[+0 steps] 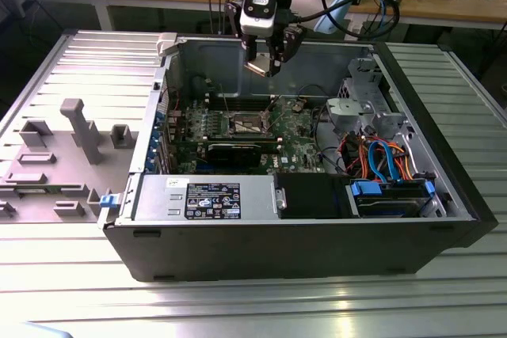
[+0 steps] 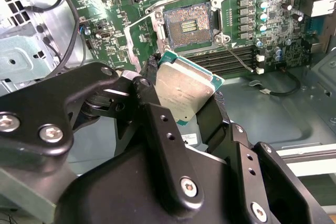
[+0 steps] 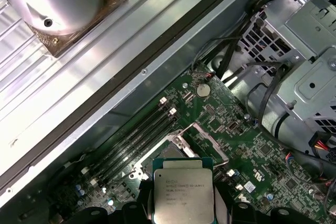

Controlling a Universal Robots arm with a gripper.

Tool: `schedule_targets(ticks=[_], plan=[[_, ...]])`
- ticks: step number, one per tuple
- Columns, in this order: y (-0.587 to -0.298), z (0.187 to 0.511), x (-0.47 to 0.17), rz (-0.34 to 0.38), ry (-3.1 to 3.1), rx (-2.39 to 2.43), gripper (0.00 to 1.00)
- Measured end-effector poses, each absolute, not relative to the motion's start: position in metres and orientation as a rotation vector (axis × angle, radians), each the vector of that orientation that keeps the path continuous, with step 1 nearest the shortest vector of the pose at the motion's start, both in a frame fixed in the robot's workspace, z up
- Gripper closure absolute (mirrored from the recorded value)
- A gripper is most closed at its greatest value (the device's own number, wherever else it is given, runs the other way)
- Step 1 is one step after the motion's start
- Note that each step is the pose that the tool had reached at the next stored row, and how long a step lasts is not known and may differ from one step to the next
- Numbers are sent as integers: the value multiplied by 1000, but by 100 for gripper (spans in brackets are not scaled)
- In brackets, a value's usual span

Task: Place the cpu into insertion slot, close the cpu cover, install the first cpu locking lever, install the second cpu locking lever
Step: 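Place the cpu into insertion slot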

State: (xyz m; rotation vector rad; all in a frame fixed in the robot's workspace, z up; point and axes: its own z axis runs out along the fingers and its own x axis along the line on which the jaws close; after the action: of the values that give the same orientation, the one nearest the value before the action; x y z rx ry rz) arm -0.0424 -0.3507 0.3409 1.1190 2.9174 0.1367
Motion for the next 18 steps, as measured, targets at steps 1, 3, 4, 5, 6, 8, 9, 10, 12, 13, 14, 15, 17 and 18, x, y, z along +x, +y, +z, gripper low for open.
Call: schedule_targets(ticks=[1,3,4,5,6,8,9,10,12,13,14,15,17,18], plan=[[-351,341,-42,137,2917,1121,45],[-351,341,-42,137,2916,1122,45],[-351,341,-42,137,2916,1123,45],[-351,341,-42,137,2915,1125,45],[-351,341,-42,137,2915,1126,45],[-351,341,-42,137,2913,1129,45],[-351,341,-42,137,2913,1130,45],[-351,341,-42,137,2912,1132,45],[-351,341,-42,137,2910,1136,45],[-351,341,-42,136,2909,1138,45],[-351,340,-42,136,2909,1140,45],[-351,340,-42,136,2908,1141,45],[-351,340,-42,137,2906,1145,45],[-351,340,-42,136,2906,1146,45]])
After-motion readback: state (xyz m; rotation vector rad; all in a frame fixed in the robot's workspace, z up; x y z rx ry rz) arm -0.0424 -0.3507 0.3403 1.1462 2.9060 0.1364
